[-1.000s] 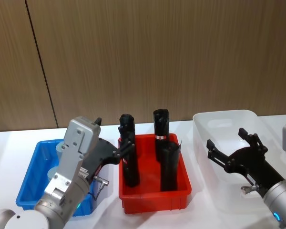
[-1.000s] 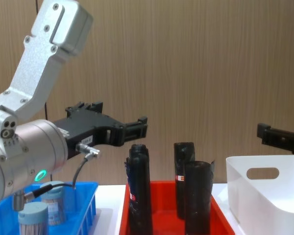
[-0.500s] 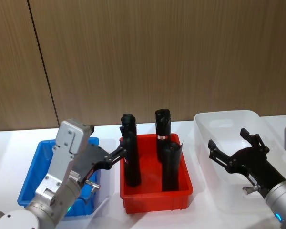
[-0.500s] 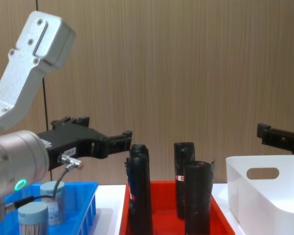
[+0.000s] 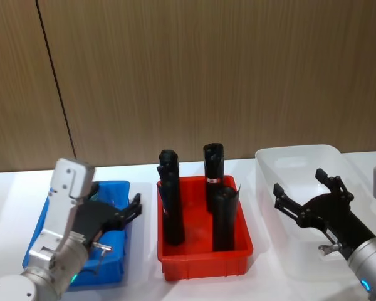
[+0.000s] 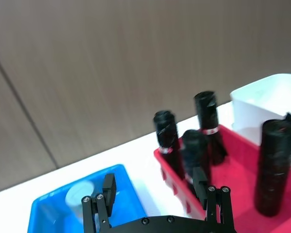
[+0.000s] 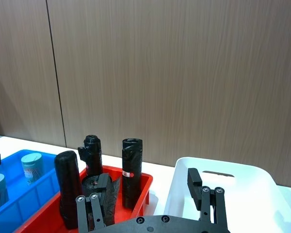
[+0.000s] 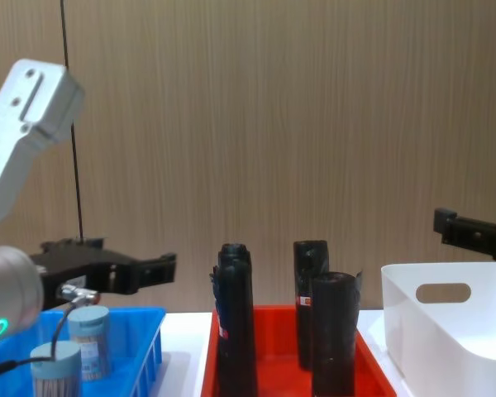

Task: Pick the cotton swabs from the blue box and place them into the white box.

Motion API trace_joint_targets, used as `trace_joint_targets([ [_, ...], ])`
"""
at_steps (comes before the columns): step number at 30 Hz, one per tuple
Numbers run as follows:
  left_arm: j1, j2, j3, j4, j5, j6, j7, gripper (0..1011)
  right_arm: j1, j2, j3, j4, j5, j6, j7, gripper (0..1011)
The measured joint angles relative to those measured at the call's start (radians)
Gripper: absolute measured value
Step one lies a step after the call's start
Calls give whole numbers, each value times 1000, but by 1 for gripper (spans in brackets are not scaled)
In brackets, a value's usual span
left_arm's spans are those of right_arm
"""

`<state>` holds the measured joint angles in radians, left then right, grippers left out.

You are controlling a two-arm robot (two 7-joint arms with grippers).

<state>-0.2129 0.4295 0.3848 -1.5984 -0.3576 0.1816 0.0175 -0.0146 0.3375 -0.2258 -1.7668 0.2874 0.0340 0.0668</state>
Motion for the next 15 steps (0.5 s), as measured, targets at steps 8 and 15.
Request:
trace_joint_targets([
  [8,18,9,-25,3,-83,38,74,1004,0,0,0,0,0,0,0,1002],
  [15,38,19,-48,4,-157,59,138,1004,0,0,0,0,0,0,0,1002],
])
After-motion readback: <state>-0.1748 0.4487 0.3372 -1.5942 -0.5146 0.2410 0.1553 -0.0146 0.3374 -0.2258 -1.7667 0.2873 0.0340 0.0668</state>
